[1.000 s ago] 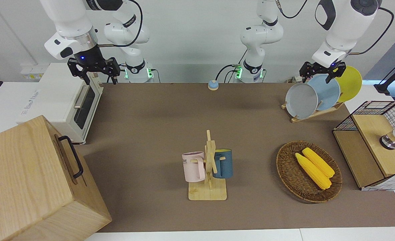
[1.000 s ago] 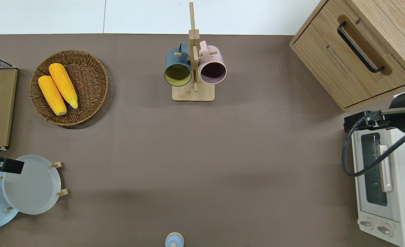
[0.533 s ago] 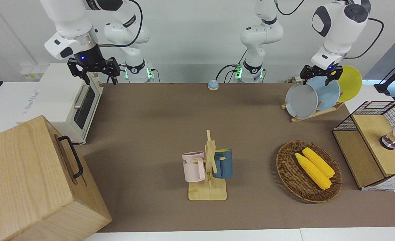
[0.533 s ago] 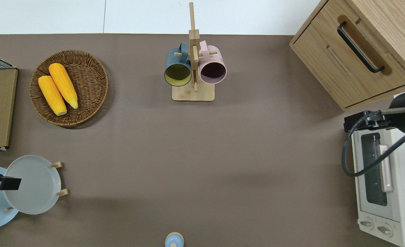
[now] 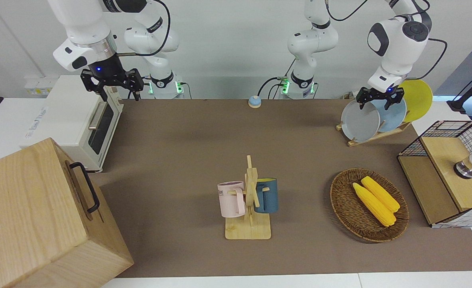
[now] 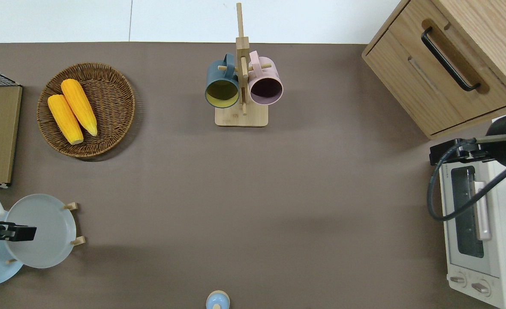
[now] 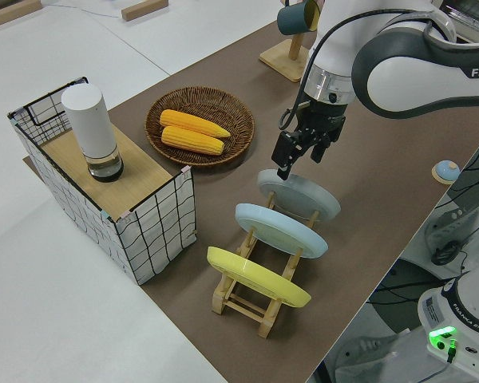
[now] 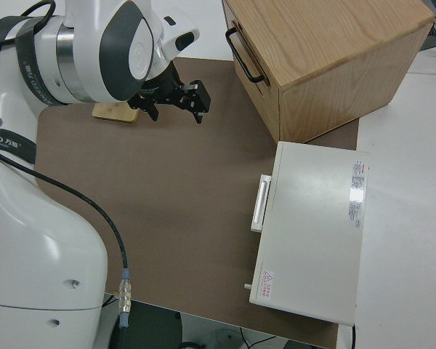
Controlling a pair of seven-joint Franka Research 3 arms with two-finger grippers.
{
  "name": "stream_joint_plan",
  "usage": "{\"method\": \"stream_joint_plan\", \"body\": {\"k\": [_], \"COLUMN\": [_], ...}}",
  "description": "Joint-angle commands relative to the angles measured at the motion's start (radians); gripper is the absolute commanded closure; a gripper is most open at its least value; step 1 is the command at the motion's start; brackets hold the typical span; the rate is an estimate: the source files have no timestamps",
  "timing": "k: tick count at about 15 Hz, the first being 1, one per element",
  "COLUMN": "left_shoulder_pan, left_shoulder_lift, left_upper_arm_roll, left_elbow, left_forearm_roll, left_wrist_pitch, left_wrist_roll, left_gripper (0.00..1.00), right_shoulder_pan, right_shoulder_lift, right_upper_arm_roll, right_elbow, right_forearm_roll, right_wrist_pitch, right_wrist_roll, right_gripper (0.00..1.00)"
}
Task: Pick gray plate from low plate rack and place it on table with left arm
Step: 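Lower the left gripper onto the gray plate's rim in the rack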
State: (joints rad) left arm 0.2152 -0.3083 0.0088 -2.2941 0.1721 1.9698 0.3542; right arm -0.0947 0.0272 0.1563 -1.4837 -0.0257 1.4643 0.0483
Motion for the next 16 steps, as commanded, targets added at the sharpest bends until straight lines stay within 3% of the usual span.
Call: {"method": "stream_joint_plan", "body": {"k": [1,7,9,13,16], "left_shoulder_pan": [0.023,0.032,0.032,0.032,0.030], "left_shoulder_lift": [-0.043,-0.041,-0.041,-0.040,-0.038], "left_upper_arm_roll": [-0.003,-0.001,-0.001,0.000,0.000], "left_elbow": [-0.088,-0.139,-0.139,-0.139,-0.139], "left_forearm_roll": [0.017,0.017,0.017,0.017,0.017], "left_wrist_pitch": [0.078,0.149,0.149,0.144,0.143], "left_wrist_roll": [0.011,0.009,0.011,0.012,0.012], "left_gripper": [0.01,0.01,0.12,0.43,0.74], "right_shoulder_pan": [0.007,0.007,0.007,0.007,0.007], "right_shoulder_lift": [0.000,0.000,0.000,0.000,0.000], "right_upper_arm_roll": [-0.006,-0.006,-0.006,-0.006,-0.006], "right_elbow": [0.006,0.006,0.006,0.006,0.006], "right_forearm_roll": [0.003,0.003,0.003,0.003,0.003], "right_wrist_pitch": [-0.001,-0.001,-0.001,-0.001,-0.001], "right_wrist_roll": [0.004,0.004,0.004,0.004,0.004], "right_gripper": [0.017,0.017,0.017,0.017,0.017]}}
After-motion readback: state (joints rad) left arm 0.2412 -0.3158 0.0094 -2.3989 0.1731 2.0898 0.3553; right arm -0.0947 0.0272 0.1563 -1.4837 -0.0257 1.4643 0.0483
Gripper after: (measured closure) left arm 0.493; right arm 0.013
